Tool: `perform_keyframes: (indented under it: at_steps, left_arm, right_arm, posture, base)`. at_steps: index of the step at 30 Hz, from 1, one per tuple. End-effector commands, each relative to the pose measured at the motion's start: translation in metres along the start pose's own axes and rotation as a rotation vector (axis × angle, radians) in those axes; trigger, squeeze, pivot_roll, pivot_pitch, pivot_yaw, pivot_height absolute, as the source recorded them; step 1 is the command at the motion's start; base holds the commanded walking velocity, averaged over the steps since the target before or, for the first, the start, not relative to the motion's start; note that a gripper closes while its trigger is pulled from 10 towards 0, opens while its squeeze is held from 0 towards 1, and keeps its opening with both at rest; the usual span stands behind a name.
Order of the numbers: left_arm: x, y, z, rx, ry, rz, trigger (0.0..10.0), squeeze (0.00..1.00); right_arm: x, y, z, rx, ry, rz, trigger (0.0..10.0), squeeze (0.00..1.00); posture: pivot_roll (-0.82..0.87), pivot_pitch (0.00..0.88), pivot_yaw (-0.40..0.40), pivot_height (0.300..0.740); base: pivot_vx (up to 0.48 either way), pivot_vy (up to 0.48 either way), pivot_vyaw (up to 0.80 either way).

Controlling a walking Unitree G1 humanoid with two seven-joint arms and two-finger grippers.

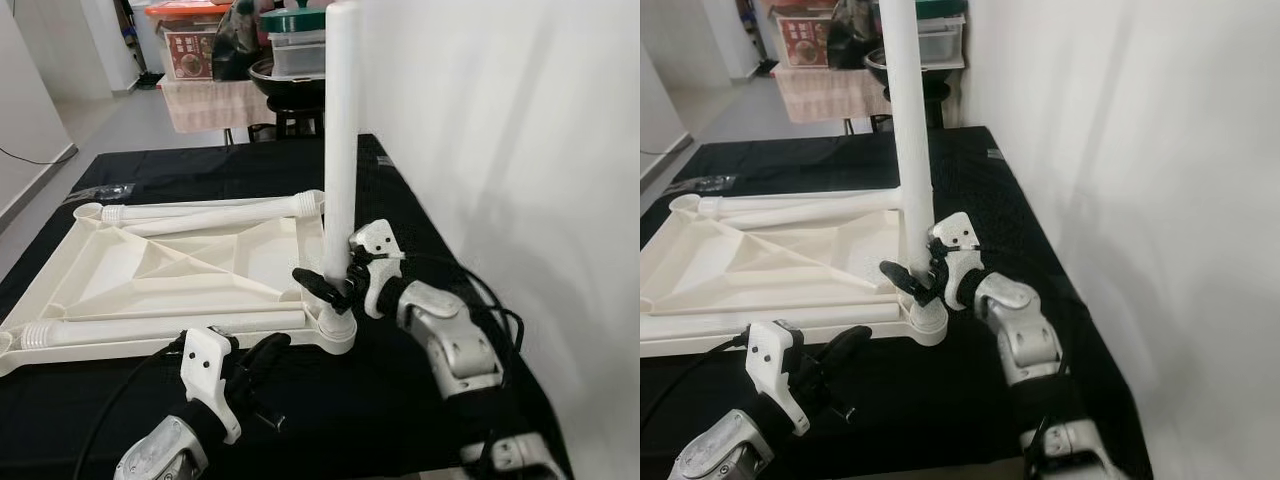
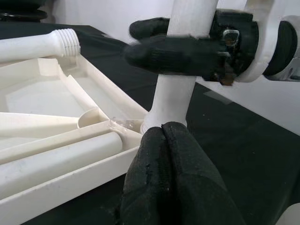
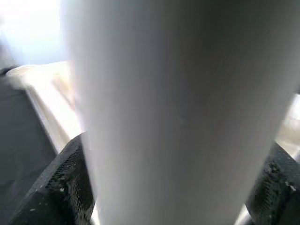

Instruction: Building children table

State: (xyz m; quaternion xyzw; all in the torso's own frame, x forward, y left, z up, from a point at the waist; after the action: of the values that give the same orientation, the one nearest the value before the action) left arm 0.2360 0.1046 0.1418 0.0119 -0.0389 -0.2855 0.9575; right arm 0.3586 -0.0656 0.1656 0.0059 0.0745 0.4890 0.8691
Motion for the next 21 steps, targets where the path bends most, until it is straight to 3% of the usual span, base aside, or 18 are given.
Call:
perform_keyframes:
  at_steps: [1, 8, 9, 10, 20, 21]
  left_arm:
    - [-0.002, 0.001, -0.006, -0.008, 0.021, 0.001, 10.0, 0.00]
    - [-0.004, 0.000, -0.006, -0.008, 0.024, 0.004, 10.0, 0.00]
    - [-0.004, 0.000, -0.006, -0.007, 0.025, 0.005, 10.0, 0.00]
    - [-0.004, -0.001, -0.006, -0.007, 0.026, 0.006, 10.0, 0.00]
    - [-0.004, -0.002, -0.006, -0.008, 0.027, 0.005, 10.0, 0.00]
    - [-0.003, -0.002, -0.006, -0.009, 0.025, 0.004, 10.0, 0.00]
  right_arm:
    - [0.003, 0.005, -0.005, -0.028, 0.054, 0.131, 10.0, 0.00]
    - [0.006, -0.006, 0.003, -0.032, 0.089, 0.194, 10.0, 0.00]
    - [0.007, -0.009, 0.007, -0.011, 0.081, 0.202, 3.1, 0.00]
    - [0.006, -0.011, 0.010, 0.010, 0.072, 0.207, 0.0, 0.00]
    - [-0.005, -0.015, 0.003, 0.065, 0.059, 0.251, 0.0, 0.00]
    - [-0.011, -0.016, -0.005, 0.064, 0.062, 0.246, 0.0, 0.00]
  posture:
    - [-0.01, 0.000, -0.004, 0.740]
    - [0.00, 0.002, -0.009, 0.740]
    - [0.00, 0.002, -0.010, 0.740]
    - [0.01, 0.001, -0.011, 0.740]
    - [0.00, 0.002, -0.009, 0.740]
    - [-0.01, 0.008, -0.006, 0.740]
  base:
    - [0.000, 0.000, 0.00]
    - [0.000, 0.000, 0.00]
    - [0.000, 0.000, 0.00]
    - [0.000, 0.000, 0.00]
    - [0.000, 0.000, 0.00]
    - [0.000, 0.000, 0.00]
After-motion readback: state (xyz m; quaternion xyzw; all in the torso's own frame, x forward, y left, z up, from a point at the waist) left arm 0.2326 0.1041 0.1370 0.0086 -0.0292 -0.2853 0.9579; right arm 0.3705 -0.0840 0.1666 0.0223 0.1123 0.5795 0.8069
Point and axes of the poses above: a point about 5 cm out from each wrist's last joint towards the gripper, its own x axis pointing out of the wrist towards the gripper, its own z axis along the axis of the wrist's last joint, y = z × x, the point moved 4 cm from there along x, pointing out of the wrist towards the gripper, and after that the axes turned 12 degrees about x, right-handed, at the moved point
